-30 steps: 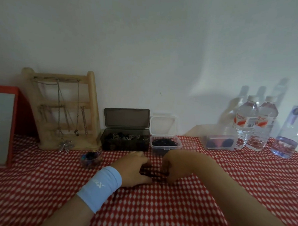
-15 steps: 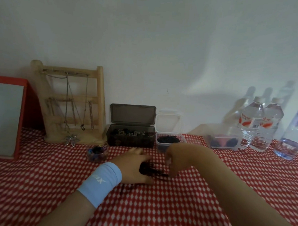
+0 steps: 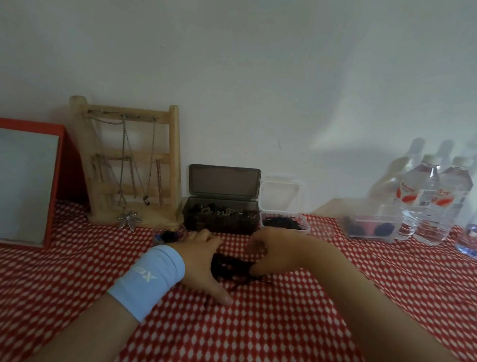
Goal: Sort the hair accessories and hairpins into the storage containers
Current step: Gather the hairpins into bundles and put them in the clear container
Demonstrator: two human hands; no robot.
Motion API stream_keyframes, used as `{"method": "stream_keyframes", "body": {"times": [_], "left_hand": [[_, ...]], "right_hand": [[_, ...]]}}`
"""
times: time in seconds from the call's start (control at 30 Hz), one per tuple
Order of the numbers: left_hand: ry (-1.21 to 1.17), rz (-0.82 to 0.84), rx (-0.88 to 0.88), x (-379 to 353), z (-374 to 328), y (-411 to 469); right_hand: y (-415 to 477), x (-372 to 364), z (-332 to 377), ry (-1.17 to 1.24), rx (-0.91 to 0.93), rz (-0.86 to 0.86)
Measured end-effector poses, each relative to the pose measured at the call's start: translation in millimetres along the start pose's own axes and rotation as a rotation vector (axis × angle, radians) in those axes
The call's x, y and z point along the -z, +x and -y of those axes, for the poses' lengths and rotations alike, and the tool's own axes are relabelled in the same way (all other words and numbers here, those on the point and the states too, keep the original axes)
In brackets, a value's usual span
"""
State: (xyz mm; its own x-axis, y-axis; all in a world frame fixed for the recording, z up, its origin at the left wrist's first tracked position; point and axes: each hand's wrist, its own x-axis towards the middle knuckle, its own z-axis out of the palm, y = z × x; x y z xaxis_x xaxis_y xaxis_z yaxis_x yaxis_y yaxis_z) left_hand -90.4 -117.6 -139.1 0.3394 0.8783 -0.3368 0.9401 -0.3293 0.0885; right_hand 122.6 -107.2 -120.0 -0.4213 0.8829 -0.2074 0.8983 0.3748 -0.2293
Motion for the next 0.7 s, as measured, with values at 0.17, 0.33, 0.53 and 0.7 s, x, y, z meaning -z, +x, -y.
{"method": "stream_keyframes", "body": {"times": [0.17,0.33,0.53,0.7], "left_hand": [[0.004,-0.054,0.089,-14,5,-9],[0.053,-0.184,0.132,-18,7,-21],[0.003,-0.073,0.162,-10,8,-34],[-0.161,-0.207,-0.009,-18,15,-28]], "right_hand": [[10,-13,3,-0.019,-0.006,0.073],[14,-10,8,-0.010,0.019,0.035],[33,-18,38,-0.017,0.036,0.067],[54,-28,54,-0.016,0.112,0.004]]}}
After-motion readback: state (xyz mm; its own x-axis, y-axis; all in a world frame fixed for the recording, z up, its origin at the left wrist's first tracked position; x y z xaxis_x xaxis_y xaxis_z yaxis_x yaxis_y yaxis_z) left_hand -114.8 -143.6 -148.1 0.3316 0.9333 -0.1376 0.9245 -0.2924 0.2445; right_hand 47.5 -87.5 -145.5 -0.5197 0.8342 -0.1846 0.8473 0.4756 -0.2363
